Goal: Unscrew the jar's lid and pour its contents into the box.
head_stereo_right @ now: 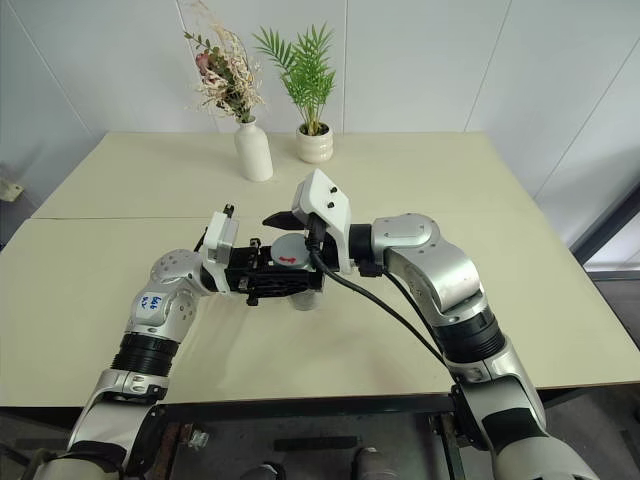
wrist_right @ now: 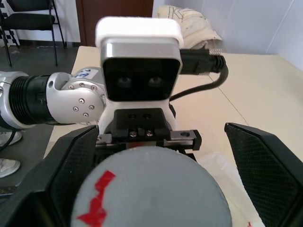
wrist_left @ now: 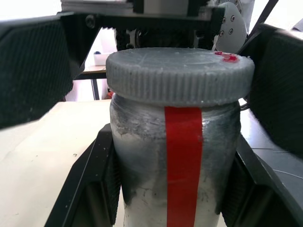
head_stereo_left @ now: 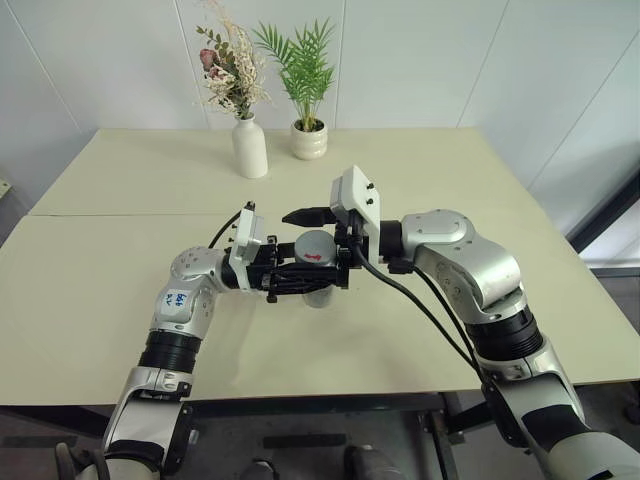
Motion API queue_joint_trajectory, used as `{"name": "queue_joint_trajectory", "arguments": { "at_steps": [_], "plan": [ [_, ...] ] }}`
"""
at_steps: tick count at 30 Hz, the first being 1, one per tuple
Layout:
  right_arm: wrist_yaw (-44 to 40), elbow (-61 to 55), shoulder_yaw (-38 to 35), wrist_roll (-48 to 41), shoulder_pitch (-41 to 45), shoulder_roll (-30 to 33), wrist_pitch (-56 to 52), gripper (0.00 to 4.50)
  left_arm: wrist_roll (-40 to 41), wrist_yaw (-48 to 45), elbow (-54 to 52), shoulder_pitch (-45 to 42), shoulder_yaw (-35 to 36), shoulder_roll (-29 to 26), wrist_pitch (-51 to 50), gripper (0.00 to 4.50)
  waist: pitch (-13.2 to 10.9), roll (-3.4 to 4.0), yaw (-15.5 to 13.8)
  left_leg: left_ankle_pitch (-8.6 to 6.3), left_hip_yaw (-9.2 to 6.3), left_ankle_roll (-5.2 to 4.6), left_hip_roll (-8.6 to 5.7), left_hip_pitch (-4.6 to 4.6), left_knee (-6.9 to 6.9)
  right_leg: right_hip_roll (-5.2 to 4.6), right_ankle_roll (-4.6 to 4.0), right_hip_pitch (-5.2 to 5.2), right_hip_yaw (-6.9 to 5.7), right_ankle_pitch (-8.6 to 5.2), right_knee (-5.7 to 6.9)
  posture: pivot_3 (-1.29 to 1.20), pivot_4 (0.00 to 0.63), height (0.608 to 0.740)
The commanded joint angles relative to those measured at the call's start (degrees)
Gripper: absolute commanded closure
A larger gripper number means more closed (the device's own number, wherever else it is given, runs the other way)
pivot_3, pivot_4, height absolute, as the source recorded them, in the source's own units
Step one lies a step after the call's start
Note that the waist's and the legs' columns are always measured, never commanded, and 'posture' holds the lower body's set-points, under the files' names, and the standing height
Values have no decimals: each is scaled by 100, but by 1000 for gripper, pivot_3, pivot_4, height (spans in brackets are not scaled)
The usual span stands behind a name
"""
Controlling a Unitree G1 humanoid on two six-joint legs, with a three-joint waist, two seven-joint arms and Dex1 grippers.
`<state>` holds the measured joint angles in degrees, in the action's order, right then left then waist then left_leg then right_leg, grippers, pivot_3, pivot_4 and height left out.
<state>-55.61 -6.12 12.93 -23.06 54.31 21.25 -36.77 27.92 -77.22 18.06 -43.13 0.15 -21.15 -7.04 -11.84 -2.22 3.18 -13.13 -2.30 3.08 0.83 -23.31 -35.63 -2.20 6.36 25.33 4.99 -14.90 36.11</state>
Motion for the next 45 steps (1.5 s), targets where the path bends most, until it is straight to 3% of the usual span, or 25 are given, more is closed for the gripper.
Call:
{"name": "queue_joint_trajectory", "arguments": {
  "at_steps": [1,10,28,36,45],
  "plan": [
    [-49,20,-166,54,225,167,137,22,161,-22,-238,21,106,-13,-8,2262,0,0,3,0,0,0,0,0,0,0,0,0,0,0,0,0,150,740],
    [-64,63,-314,54,246,441,98,22,159,-36,-192,49,145,-55,-22,2262,0,0,1,0,0,0,0,0,0,0,0,0,0,0,0,0,150,740],
    [-78,-951,-717,-575,-272,1346,-520,22,64,-19,129,-28,245,-78,78,2262,0,0,-21,0,0,0,0,-1,0,0,0,0,0,0,-2,0,150,740],
    [178,-1246,-648,-898,-247,925,-756,22,-35,-22,534,-180,233,79,395,2262,0,0,-1,0,1,-1,2,2,-3,4,0,-4,2,2,-4,0,150,740],
    [376,-849,-370,-646,-10,397,-495,22,-131,6,818,-378,215,263,729,2262,0,0,-9,0,1,-1,1,-1,-17,4,3,-8,3,5,-5,0,150,740]
  ]
}}
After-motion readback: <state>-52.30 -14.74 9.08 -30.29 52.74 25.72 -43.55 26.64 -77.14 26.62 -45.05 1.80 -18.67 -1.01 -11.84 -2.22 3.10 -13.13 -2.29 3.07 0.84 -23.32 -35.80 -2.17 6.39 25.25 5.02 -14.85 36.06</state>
